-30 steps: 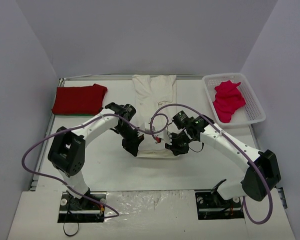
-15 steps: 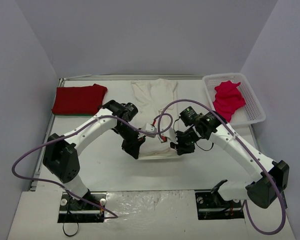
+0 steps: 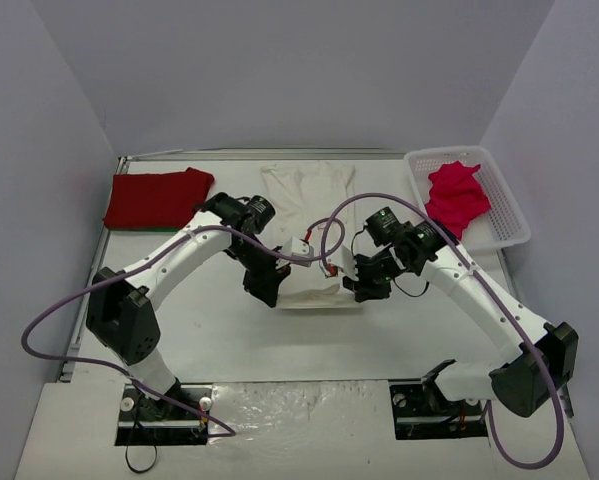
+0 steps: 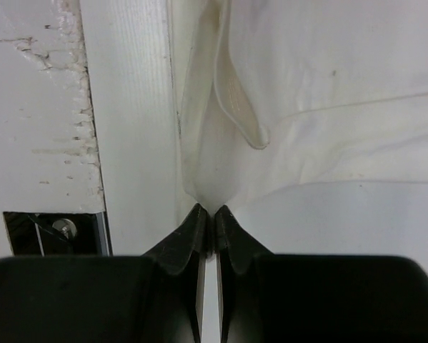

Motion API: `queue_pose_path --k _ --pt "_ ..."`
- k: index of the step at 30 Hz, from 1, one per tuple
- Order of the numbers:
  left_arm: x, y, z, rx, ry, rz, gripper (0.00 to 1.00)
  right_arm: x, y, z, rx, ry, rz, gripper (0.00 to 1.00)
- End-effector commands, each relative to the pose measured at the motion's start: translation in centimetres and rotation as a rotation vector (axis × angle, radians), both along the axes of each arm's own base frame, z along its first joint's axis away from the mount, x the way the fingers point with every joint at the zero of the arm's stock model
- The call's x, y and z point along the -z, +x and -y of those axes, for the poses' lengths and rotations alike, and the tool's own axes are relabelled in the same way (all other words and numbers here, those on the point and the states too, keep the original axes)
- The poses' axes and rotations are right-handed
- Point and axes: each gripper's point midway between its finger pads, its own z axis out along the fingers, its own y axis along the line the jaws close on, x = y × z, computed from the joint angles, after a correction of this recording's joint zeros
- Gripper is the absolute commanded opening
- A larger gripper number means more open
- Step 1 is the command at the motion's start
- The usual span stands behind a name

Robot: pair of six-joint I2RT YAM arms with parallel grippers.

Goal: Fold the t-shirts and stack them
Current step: Fold the folded rectangular tshirt in 1/3 of the way

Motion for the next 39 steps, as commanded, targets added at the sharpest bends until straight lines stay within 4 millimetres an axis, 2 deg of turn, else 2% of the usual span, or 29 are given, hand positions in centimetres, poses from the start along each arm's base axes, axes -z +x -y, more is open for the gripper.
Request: queue_pose_path --k 1,8,16,18,19,20,21,23,24,25,26,27,28,29,30,31,32,33,35,36,38,39 --pt "-0.9 0.2 -2.2 -0.019 0.081 0.007 0.02 0.4 1.5 1.7 0.060 -0.064 0.029 0.00" --pt "-1.0 3.2 -2.1 -0.053 0.095 0.069 0.02 1.0 4.6 1.5 0.084 -0.064 0.054 0.00" --pt "-0.1 6.9 -2.3 -0.070 0.137 0.099 0.02 1.5 8.9 1.5 0.108 -0.088 0.079 0.00" --pt "0.4 7.9 -2.3 -0.066 0.155 0.105 0.02 1.0 10.3 1.6 0.118 -0.085 0.102 0.00" --pt "-0.3 8.9 -2.2 -0.070 0.145 0.133 0.02 1.4 11.1 1.8 0.123 -0.091 0.095 0.00" --pt "0.4 9.8 -2.2 -0.072 0.162 0.130 0.02 1.3 11.8 1.9 0.127 -0.088 0.100 0.00" --pt "-0.5 10.9 -2.0 -0.068 0.149 0.167 0.02 1.3 13.0 2.1 0.138 -0.080 0.099 0.00" --pt "0.6 13.0 -2.1 -0.076 0.175 0.164 0.02 1.5 14.4 2.2 0.138 -0.079 0.102 0.00" --pt "0.7 13.7 -2.3 -0.074 0.182 0.167 0.02 2.6 15.3 2.2 0.142 -0.084 0.073 0.00" --pt "-0.2 15.6 -2.2 -0.086 0.163 0.219 0.02 2.2 16.7 2.3 0.155 -0.075 0.090 0.00" --pt "1.4 16.8 -2.1 -0.084 0.187 0.192 0.02 2.4 17.5 2.3 0.159 -0.073 0.086 0.00" --pt "1.7 17.2 -2.4 -0.073 0.203 0.182 0.03 3.8 18.3 2.3 0.161 -0.082 0.057 0.00" --pt "0.5 18.9 -1.9 -0.079 0.179 0.238 0.02 3.3 19.8 2.4 0.173 -0.071 0.077 0.00" --pt "2.6 19.7 -2.0 -0.076 0.207 0.196 0.02 3.7 20.5 2.4 0.175 -0.069 0.073 0.00" --pt "2.9 20.0 -2.3 -0.070 0.223 0.187 0.02 5.3 21.2 2.4 0.179 -0.079 0.041 0.00" --pt "2.4 21.0 -2.0 -0.074 0.212 0.227 0.02 4.9 22.5 2.2 0.186 -0.065 0.059 0.00" --pt "3.9 21.4 -2.2 -0.074 0.234 0.203 0.02 5.3 23.1 2.3 0.197 -0.063 0.049 0.00" --pt "4.2 21.7 -2.3 -0.068 0.240 0.213 0.02 6.7 23.6 2.3 0.200 -0.070 0.022 0.00" --pt "5.0 21.8 -2.4 -0.065 0.246 0.204 0.02 6.9 24.9 2.0 0.207 -0.052 0.025 0.00" --pt "5.2 22.2 -2.4 -0.072 0.239 0.215 0.02 8.1 25.2 1.9 0.210 -0.061 0.005 0.00" --pt "5.5 22.0 -2.7 -0.071 0.241 0.207 0.02 7.9 26.3 1.6 0.217 -0.047 0.017 0.00" --pt "5.6 22.3 -2.8 -0.075 0.235 0.216 0.02 8.6 26.6 1.6 0.220 -0.048 0.007 0.00"
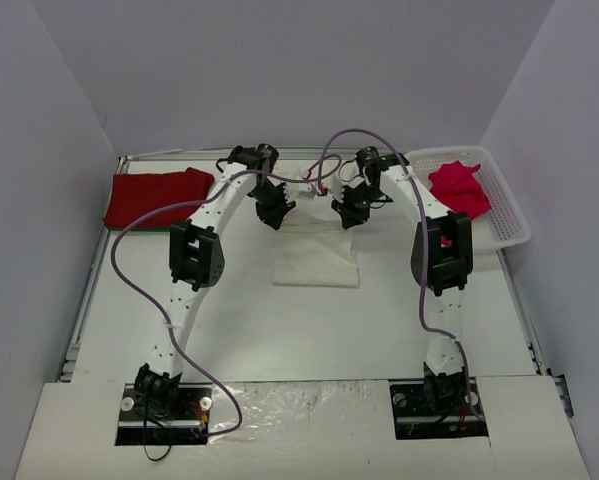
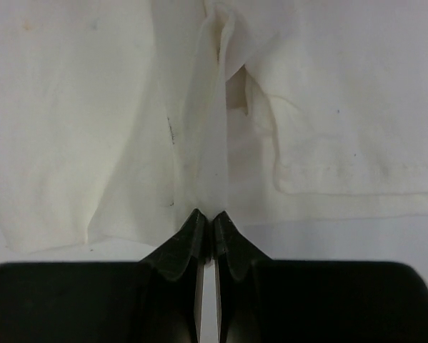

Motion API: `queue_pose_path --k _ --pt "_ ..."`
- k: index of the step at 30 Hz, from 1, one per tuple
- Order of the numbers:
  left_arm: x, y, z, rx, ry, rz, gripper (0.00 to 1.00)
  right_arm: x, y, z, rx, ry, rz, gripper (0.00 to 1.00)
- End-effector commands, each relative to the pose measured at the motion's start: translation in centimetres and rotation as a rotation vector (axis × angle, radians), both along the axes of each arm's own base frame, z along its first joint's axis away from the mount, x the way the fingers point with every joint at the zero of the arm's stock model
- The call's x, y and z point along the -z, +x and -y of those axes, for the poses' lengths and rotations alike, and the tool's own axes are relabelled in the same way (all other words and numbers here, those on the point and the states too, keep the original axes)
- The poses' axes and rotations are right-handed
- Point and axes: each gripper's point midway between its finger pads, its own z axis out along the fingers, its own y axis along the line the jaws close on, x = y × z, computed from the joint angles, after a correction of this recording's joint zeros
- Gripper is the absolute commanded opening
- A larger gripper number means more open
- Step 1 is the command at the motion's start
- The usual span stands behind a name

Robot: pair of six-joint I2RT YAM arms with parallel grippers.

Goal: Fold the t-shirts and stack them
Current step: Fold the folded rectangular tshirt in 1/3 of the way

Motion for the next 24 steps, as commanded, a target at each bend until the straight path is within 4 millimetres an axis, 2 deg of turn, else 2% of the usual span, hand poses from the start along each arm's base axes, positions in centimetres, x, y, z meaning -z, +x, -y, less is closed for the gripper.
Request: queue_pose_path --k 1,7,8,9,10,11,13,14,18,19,21,22,23,24 --pt "-2.7 -5.8 -3.7 0.082 0.123 -0.133 0.02 -0.1 0.7 1.1 0.072 -0.041 -0.036 0.00" --pt "-2.5 -5.4 -4.0 0.049 0.110 -0.142 0.03 0.2 2.8 0.8 0.102 -0.038 -0.014 0.00" --pt "-2.2 -5.0 -4.1 0.036 0.120 -0.133 0.08 0.3 3.2 0.9 0.111 -0.047 -0.005 0.10" --pt "-2.0 -4.9 -4.0 0.035 0.120 -0.134 0.15 0.3 3.5 1.0 0.125 -0.052 0.002 0.13" --pt "-2.1 -4.8 -4.1 0.031 0.118 -0.131 0.15 0.1 4.0 1.0 0.150 -0.044 0.014 0.16" --pt "-2.1 -4.5 -3.9 0.024 0.110 -0.121 0.20 -0.4 4.3 1.0 0.163 -0.040 0.033 0.27" --pt "-2.8 -4.2 -3.6 0.005 0.096 -0.102 0.42 -0.8 5.0 1.1 0.199 -0.039 0.065 0.32" --pt "-3.0 -4.0 -3.4 0.001 0.087 -0.091 0.45 -1.5 5.2 1.2 0.206 -0.035 0.088 0.35" --pt "-4.9 -3.5 -2.9 -0.017 0.054 -0.036 0.60 -2.5 5.0 1.8 0.235 -0.058 0.111 0.37" --pt "-5.6 -3.6 -2.8 -0.015 0.048 -0.022 0.61 -2.3 4.6 2.0 0.237 -0.070 0.105 0.37" --pt "-6.1 -3.8 -2.4 -0.015 0.041 -0.013 0.63 -3.3 4.1 2.2 0.245 -0.067 0.114 0.37" --pt "-6.8 -4.1 -2.3 -0.012 0.035 -0.004 0.64 -3.0 3.3 2.5 0.250 -0.075 0.097 0.37" --pt "-6.8 -4.8 -2.3 -0.004 0.042 -0.020 0.64 -4.1 2.9 2.5 0.258 -0.066 0.109 0.37" --pt "-6.9 -5.3 -2.2 0.001 0.045 -0.029 0.65 -4.3 2.3 2.6 0.262 -0.064 0.105 0.37"
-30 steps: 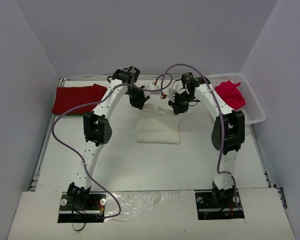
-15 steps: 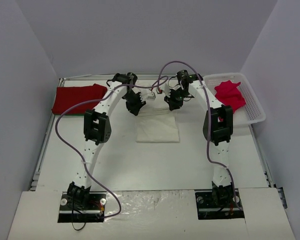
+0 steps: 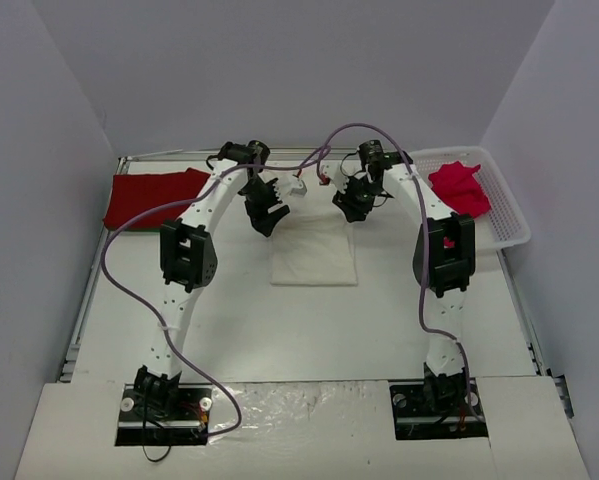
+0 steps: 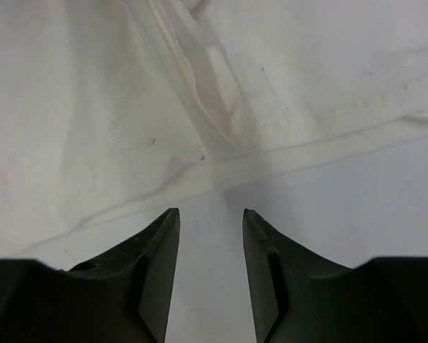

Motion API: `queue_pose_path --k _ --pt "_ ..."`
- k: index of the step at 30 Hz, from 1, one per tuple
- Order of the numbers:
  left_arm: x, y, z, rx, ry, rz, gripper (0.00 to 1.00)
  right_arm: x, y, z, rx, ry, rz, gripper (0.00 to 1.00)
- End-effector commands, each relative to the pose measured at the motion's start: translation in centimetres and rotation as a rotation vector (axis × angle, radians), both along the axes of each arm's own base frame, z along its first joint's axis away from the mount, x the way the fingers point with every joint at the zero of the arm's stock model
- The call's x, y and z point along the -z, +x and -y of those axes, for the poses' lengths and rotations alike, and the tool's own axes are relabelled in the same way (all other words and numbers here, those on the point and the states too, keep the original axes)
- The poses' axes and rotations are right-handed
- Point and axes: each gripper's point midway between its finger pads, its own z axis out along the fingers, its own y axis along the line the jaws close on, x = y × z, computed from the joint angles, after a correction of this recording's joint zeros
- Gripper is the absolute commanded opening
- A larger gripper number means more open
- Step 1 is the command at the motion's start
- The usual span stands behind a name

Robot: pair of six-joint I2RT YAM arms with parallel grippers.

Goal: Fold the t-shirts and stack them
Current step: Fold the folded rectangular tshirt in 1/3 of the way

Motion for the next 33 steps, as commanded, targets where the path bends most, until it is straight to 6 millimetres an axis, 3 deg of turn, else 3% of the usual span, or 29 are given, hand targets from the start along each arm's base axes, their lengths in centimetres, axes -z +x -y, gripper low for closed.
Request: queue_pose_path --k 1,3,4,5,6,7,8,9,10,13,16,21,30,33 --pt "-7.3 -4.9 0.8 0.085 -0.048 0.028 0.65 -4.3 -2.5 1.6 0.098 -0.004 0.023 0.37" --pt "-6.4 -6.5 0.3 0.078 -0.046 -0.023 0.66 -4.7 -4.0 1.8 0.106 0.010 0.008 0.37" --pt "-7.9 -6.4 0.6 0.078 -0.079 0.046 0.67 -5.0 -4.9 1.8 0.105 0.021 -0.002 0.37" --pt "-7.9 -6.8 0.6 0.075 -0.085 0.057 0.67 -5.3 -6.6 1.8 0.100 0.040 -0.017 0.37" --pt "-5.8 -8.6 0.0 0.067 -0.060 -0.005 0.67 -5.4 -7.5 1.8 0.100 0.051 -0.031 0.37" --pt "-7.0 -8.4 0.5 0.072 -0.091 0.082 0.67 -5.6 -8.4 1.8 0.097 0.063 -0.038 0.37" --pt "-6.8 -8.8 0.4 0.067 -0.084 0.099 0.67 -6.6 -9.3 1.8 0.094 0.080 -0.026 0.38" --pt "-4.5 -10.5 -0.1 0.064 -0.059 0.047 0.68 -5.6 -10.7 1.8 0.093 0.087 -0.071 0.38" --pt "-5.2 -10.5 0.8 0.084 -0.082 0.120 0.68 -6.2 -11.5 1.8 0.100 0.096 -0.066 0.38" --pt "-2.9 -11.6 0.8 0.070 -0.043 0.180 0.68 -5.3 -13.5 2.1 0.118 0.103 -0.118 0.38" --pt "-0.6 -12.9 1.8 0.079 -0.022 0.213 0.68 -4.9 -14.6 2.1 0.140 0.113 -0.149 0.39" --pt "1.9 -12.7 2.2 0.041 0.001 0.211 0.68 -4.1 -15.9 2.2 0.160 0.114 -0.188 0.40" --pt "3.6 -11.2 2.6 0.004 0.009 0.231 0.68 -3.4 -15.9 2.6 0.172 0.089 -0.200 0.40" --pt "4.0 -11.5 2.7 0.020 0.017 0.210 0.68 -2.9 -15.7 2.7 0.178 0.076 -0.209 0.40"
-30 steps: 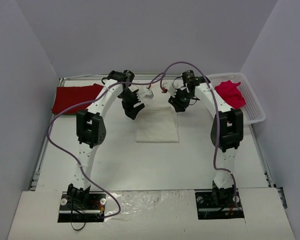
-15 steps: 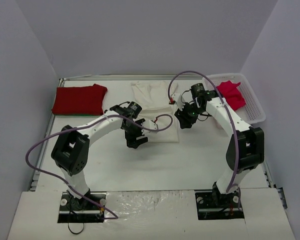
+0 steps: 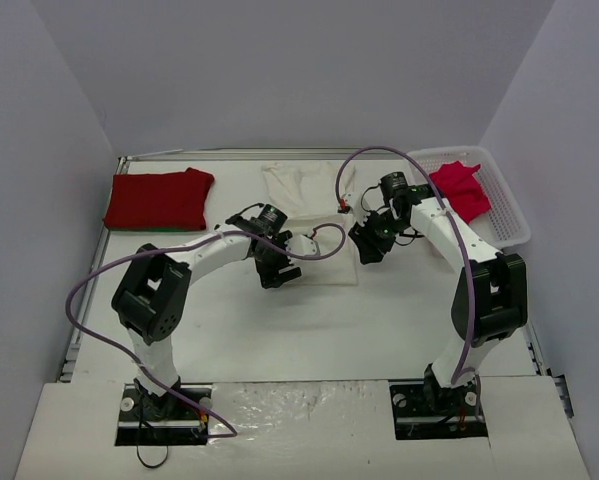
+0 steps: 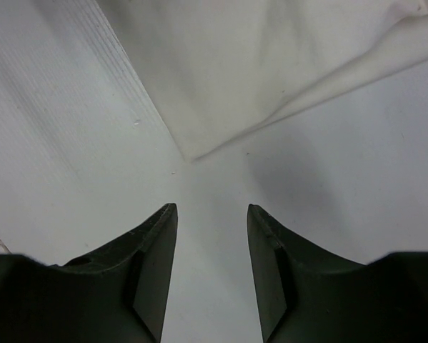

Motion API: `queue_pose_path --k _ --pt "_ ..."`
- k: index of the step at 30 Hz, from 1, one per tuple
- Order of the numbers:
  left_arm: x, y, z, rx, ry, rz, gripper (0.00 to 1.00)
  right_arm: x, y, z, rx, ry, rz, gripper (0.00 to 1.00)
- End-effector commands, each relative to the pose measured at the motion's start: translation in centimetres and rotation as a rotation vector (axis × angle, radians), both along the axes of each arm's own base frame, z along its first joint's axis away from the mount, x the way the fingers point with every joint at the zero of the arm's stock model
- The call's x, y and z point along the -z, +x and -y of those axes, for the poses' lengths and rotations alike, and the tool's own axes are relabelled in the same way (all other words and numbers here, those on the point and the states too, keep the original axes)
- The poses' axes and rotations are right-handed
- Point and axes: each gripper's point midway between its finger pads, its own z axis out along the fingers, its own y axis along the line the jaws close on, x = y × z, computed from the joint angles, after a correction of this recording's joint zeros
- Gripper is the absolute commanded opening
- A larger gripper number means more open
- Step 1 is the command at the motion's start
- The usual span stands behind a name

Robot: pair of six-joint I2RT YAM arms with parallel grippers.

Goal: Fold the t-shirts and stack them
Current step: Fold the folded rectangular tshirt in 1/3 of the way, then grab one side of the 2/3 rectangular tshirt with both arms

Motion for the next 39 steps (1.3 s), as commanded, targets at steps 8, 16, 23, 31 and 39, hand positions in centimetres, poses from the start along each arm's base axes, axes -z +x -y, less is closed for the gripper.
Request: queue_pose_path --k 8,16,23,31,39 --pt "1.3 -0.9 -1.0 0.018 0.059 -0.080 0.60 0.4 -0.2 0.8 0.022 -0.034 -0.022 0.40" --pt "3.0 -1.0 -1.6 -0.019 0.084 -0.109 0.47 0.6 -0.6 0.9 0.021 -0.039 -0.030 0.41" --pt "3.0 -1.9 -1.4 -0.026 0.061 -0.152 0.02 0.6 -2.5 0.9 0.004 -0.028 -0.044 0.40" --pt "1.7 -3.2 -1.0 -0.028 -0.029 -0.252 0.02 0.1 -4.4 0.9 -0.076 0.024 0.108 0.43" --pt "1.6 -3.9 -1.1 -0.038 -0.029 -0.317 0.02 2.3 -6.5 -1.1 -0.209 -0.040 0.195 0.44"
